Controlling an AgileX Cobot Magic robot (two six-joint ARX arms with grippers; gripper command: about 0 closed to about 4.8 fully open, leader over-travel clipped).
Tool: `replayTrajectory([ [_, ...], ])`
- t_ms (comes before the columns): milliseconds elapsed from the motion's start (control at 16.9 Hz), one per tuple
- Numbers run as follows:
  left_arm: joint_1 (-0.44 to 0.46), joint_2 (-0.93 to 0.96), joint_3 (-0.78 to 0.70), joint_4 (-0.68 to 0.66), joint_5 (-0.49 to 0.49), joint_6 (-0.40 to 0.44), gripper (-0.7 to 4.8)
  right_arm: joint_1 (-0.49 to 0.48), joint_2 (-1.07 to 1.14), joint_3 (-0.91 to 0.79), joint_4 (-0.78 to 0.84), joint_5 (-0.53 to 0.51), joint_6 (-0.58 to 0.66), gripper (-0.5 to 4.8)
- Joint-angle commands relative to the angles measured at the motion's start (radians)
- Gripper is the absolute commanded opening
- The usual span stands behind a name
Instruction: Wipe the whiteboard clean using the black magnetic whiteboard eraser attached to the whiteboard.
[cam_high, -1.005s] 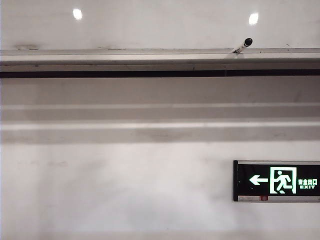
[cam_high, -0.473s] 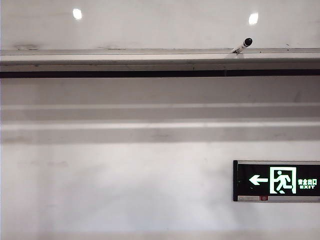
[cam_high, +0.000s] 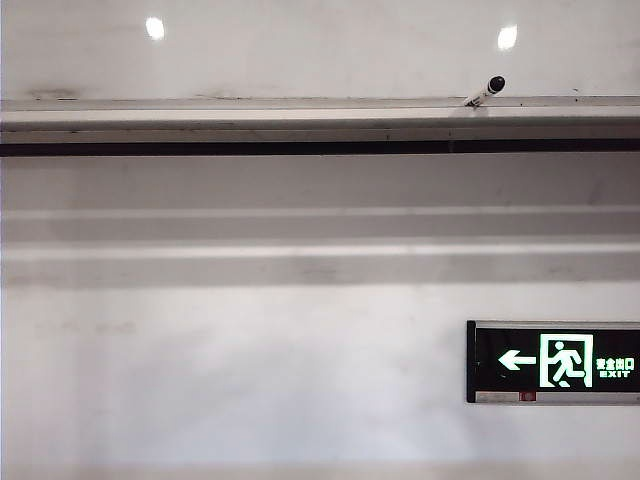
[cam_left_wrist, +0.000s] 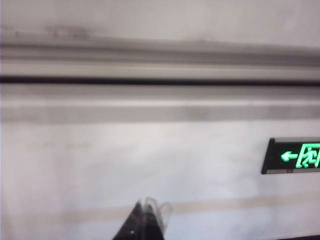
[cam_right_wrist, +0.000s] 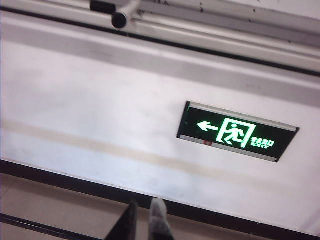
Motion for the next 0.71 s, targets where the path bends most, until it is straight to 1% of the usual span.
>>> replayTrajectory([
  [59,0.092,-0.002,-0.034,0.031,0.112,0.0,-0.06,0.001,-0.001,0.003,0.011,0.002,0.002,0.41],
  [237,0.16,-0.002,-0.103,0.101,0.112,0.0,-0.06,0.001,-0.001,0.003,0.01,0.0,0.002,0.41],
  [296,0.175,-0.002,-0.124,0.12,0.125,-0.001,-0.06,0.001,-0.001,0.003,0.011,-0.002,0.002,0.41],
  [414,0.221,-0.002,-0.157,0.132,0.184,-0.009,-0.06,0.001,-0.001,0.003,0.011,-0.001,0.002,0.41],
  [473,0.265,-0.002,-0.159,0.114,0.225,-0.008,-0.06,0.001,-0.001,0.003,0.011,-0.001,0.002,0.41],
  [591,0.369,-0.002,-0.159,0.105,0.275,-0.047,-0.06,0.001,-0.001,0.003,0.01,-0.001,0.002,0.41],
  [651,0.436,-0.002,-0.159,0.081,0.294,-0.05,-0.06,0.001,-0.001,0.003,0.011,-0.001,0.002,0.41],
  [710,0.475,-0.002,-0.159,0.064,0.294,-0.053,-0.06,0.001,-0.001,0.003,0.011,-0.001,0.002,0.41],
])
